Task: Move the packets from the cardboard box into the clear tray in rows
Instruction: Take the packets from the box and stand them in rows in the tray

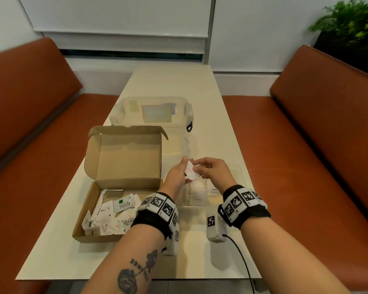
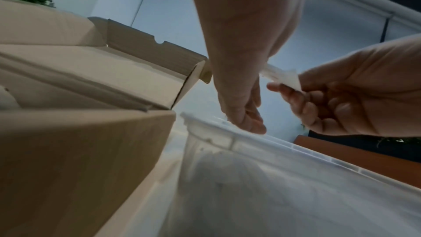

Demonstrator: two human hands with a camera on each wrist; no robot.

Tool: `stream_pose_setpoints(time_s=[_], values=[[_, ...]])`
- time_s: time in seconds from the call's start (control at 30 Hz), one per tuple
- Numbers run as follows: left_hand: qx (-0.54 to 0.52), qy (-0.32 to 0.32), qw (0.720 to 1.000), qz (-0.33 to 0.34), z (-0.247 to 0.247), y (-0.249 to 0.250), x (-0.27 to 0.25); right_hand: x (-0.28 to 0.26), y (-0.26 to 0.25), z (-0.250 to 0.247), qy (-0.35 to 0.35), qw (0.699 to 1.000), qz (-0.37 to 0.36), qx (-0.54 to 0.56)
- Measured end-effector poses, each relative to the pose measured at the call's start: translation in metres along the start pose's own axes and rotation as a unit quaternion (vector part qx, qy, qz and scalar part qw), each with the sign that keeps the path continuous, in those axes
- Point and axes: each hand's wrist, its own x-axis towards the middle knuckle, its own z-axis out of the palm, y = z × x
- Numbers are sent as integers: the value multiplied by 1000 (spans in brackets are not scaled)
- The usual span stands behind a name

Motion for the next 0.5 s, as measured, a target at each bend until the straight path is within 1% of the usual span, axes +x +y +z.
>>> stream_pose_setpoints(time_s=[0.17, 0.27, 0.33, 0.4, 0.43, 0.5], values=[[58, 12, 998, 27, 3, -9, 1, -1, 2, -15, 14, 999, -6, -30], [76, 29, 996, 45, 4, -11, 2, -3, 1, -15, -10, 1000, 16, -5], [56, 47, 996, 50, 4, -10, 2, -3, 2, -15, -16, 1000, 22, -7], [39, 93, 992, 72, 3, -9, 2, -2, 6, -16, -4, 998, 17, -58], [60, 129, 985, 95, 1, -9, 2, -1, 8, -17, -1, 995, 13, -96], [139, 190, 961, 146, -5, -11, 3, -2, 13, -19, -11, 985, 13, -174]])
